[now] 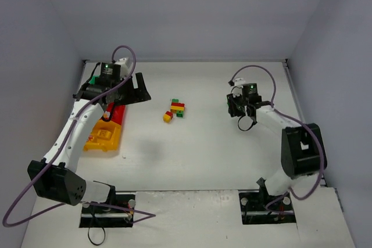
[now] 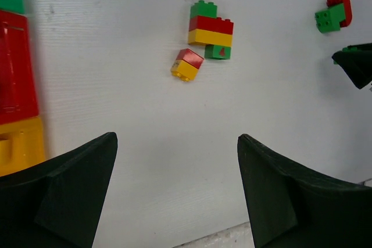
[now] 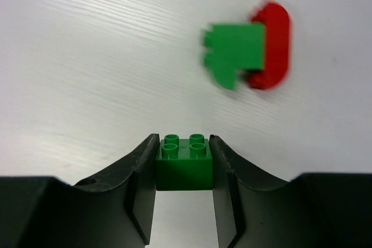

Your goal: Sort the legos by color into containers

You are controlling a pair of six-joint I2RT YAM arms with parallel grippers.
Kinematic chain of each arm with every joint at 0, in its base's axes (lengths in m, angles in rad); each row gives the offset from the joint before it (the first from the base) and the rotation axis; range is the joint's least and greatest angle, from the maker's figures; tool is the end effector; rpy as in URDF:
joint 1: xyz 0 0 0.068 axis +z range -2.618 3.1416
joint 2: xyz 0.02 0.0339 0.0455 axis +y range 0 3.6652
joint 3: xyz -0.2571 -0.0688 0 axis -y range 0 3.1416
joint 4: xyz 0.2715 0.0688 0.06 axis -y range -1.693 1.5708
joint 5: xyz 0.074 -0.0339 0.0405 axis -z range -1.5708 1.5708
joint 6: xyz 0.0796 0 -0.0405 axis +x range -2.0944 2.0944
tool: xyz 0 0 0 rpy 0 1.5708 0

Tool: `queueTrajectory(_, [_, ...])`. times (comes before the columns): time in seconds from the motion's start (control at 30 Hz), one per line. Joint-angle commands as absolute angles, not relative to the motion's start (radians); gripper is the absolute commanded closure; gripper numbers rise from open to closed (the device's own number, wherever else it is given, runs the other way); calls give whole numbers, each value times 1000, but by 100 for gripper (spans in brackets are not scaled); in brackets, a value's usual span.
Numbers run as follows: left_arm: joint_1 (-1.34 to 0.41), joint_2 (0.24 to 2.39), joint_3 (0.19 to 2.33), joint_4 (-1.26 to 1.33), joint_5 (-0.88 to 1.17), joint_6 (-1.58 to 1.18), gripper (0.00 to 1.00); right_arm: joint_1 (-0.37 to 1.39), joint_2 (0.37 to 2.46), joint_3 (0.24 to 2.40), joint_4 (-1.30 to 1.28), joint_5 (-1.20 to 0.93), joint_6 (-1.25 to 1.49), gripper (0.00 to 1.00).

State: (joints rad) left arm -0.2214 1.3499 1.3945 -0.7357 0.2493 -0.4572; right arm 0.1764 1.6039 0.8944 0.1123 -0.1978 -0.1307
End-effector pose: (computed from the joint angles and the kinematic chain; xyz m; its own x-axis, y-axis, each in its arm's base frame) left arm 0.3359 -0.0957 0.3401 -0.7338 -0.2733 -0.6220 0.0829 0.8727 -0.4813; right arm 0.3904 0.0855 0.1536 -0.5056 -0.2199 -0.8343 -0.4014 0.9159 0.0018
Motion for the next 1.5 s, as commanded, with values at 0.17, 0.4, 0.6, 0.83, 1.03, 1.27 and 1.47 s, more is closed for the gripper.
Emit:
queueTrajectory(0.17, [-305, 1354, 1454, -625, 567, -523, 23, 425, 1271, 879, 236, -439, -294, 100])
queueTrajectory(0.4, [-411, 1362, 1474, -563, 695, -578, 23, 564, 1198, 928, 244, -569, -319, 98])
queueTrajectory(0.6, [-474, 1373, 1467, -538, 689, -615, 23, 638, 1200, 986, 241, -600, -327, 96])
queueTrajectory(0.83, [-520, 1396, 1445, -508, 657, -644, 23, 673, 1207, 1017, 253, -618, -324, 96])
queueTrajectory(1.03, [-535, 1416, 1439, -468, 655, -673, 23, 703, 1215, 1023, 258, -615, -322, 95])
queueTrajectory(1.27, [-561, 1453, 1444, -474, 649, -684, 41, 713, 1213, 1019, 279, -592, -310, 95])
queueTrajectory(1.47, [-572, 1465, 1425, -474, 655, -687, 63, 715, 1221, 1016, 296, -568, -308, 95])
